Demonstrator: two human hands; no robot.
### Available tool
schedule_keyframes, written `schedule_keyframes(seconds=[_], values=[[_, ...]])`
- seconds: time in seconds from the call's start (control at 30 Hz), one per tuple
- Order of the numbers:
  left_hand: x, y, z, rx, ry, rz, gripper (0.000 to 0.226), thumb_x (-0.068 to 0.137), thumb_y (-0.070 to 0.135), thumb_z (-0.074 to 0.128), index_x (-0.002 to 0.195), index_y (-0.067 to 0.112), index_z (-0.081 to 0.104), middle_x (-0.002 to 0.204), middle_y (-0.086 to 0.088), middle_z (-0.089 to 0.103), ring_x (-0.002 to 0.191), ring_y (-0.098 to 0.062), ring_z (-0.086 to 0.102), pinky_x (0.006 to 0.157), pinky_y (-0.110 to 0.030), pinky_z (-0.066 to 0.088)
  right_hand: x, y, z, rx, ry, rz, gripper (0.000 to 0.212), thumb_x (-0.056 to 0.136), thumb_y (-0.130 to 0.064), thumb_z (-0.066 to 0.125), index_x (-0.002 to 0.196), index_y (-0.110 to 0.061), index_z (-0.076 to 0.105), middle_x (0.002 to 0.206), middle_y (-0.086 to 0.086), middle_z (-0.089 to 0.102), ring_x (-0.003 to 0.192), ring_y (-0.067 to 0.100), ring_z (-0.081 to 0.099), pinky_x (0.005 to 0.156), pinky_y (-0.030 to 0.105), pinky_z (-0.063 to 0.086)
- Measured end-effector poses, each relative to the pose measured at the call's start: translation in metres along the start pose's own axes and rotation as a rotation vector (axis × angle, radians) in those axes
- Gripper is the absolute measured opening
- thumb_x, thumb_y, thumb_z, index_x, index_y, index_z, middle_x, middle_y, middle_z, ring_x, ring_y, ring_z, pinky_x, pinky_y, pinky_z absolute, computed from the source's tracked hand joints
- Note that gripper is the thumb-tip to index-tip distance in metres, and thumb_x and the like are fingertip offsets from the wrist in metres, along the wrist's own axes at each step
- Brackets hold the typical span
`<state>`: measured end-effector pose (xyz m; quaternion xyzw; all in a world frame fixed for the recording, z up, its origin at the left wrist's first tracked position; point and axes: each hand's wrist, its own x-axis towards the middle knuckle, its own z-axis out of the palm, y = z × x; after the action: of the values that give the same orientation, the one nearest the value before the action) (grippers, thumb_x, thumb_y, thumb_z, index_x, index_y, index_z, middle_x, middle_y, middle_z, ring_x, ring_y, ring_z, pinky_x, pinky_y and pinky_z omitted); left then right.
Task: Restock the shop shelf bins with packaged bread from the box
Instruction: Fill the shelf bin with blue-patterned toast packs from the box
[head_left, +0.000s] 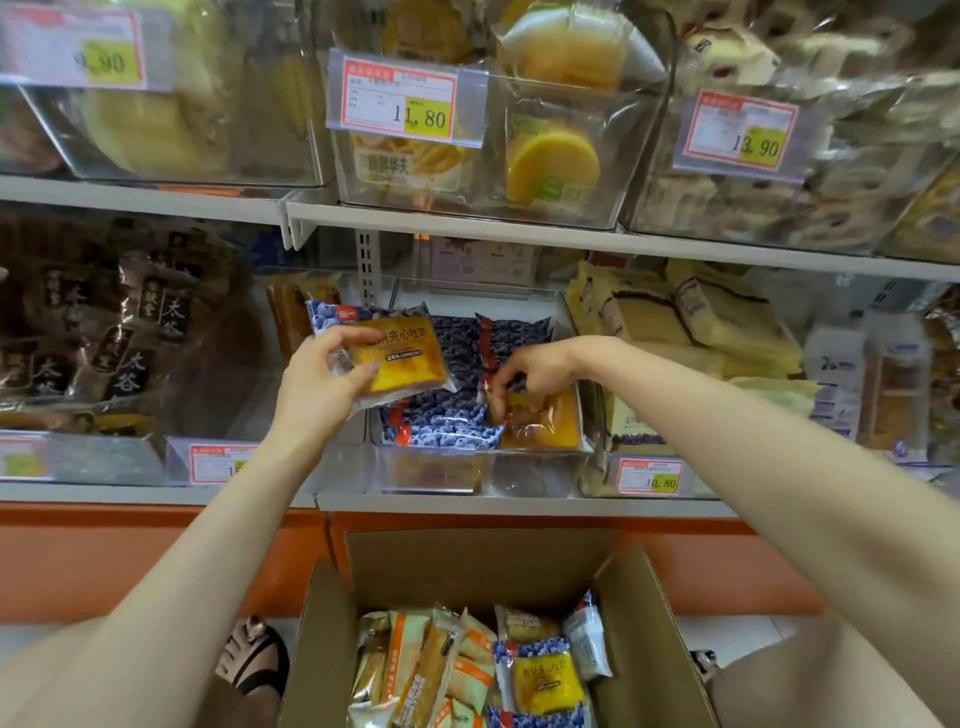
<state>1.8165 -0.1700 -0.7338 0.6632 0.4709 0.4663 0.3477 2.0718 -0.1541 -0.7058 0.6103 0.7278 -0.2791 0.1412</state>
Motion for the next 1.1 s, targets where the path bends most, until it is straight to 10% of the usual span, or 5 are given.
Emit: schedule_keyframes(seconds=[0.2, 0.43, 0.6, 0.8, 1.1], values=[[-0.001, -0.001, 0.003, -0.004, -0.029, 0.021, 0.025, 0.087, 0.012, 0.062, 0.102, 0.031, 0.063, 0.114, 0.007, 0.056, 0.114, -0.016, 0.047, 0.099, -0.051, 0.042, 0.008, 0.022, 0.021, 0.120, 0.149, -0.050, 0.040, 0.080, 0.011, 0.057, 0.101, -0.021, 0.068, 0.135, -0.004, 0.051, 0.132, 0.016, 0.039, 0.107, 0.036, 0.036], [-0.001, -0.003, 0.008, -0.029, -0.054, 0.026, 0.026, 0.087, 0.012, 0.062, 0.100, 0.034, 0.062, 0.111, 0.011, 0.056, 0.116, -0.018, 0.048, 0.099, -0.051, 0.042, 0.001, 0.014, 0.052, -0.061, 0.063, 0.008, 0.061, 0.085, 0.009, 0.052, 0.141, -0.015, 0.044, 0.150, 0.003, 0.037, 0.136, 0.021, 0.036, 0.110, 0.032, 0.033], [-0.004, 0.000, 0.012, -0.076, -0.158, 0.035, 0.032, 0.087, 0.010, 0.062, 0.095, 0.041, 0.063, 0.115, 0.011, 0.055, 0.119, -0.018, 0.048, 0.101, -0.050, 0.042, -0.004, 0.022, 0.042, -0.037, 0.049, -0.034, 0.055, 0.080, 0.012, 0.052, 0.117, -0.027, 0.064, 0.141, 0.002, 0.048, 0.114, 0.030, 0.055, 0.090, 0.043, 0.050], [-0.002, 0.007, 0.028, -0.027, -0.344, 0.116, 0.032, 0.086, 0.004, 0.061, 0.098, 0.034, 0.064, 0.111, 0.021, 0.055, 0.116, -0.010, 0.048, 0.101, -0.038, 0.042, -0.044, 0.026, 0.011, 0.452, 0.706, -0.208, 0.038, 0.085, 0.005, 0.057, 0.102, -0.029, 0.062, 0.112, -0.007, 0.063, 0.106, 0.005, 0.059, 0.098, 0.029, 0.047], [-0.001, 0.008, 0.082, -0.089, -0.473, 0.234, 0.030, 0.084, 0.004, 0.064, 0.099, 0.030, 0.066, 0.104, 0.009, 0.054, 0.094, 0.005, 0.052, 0.094, -0.040, 0.046, -0.060, 0.015, 0.009, 0.296, 0.434, -0.321, 0.033, 0.078, -0.007, 0.072, 0.097, -0.020, 0.049, 0.110, -0.018, 0.051, 0.106, -0.009, 0.047, 0.087, 0.011, 0.036]])
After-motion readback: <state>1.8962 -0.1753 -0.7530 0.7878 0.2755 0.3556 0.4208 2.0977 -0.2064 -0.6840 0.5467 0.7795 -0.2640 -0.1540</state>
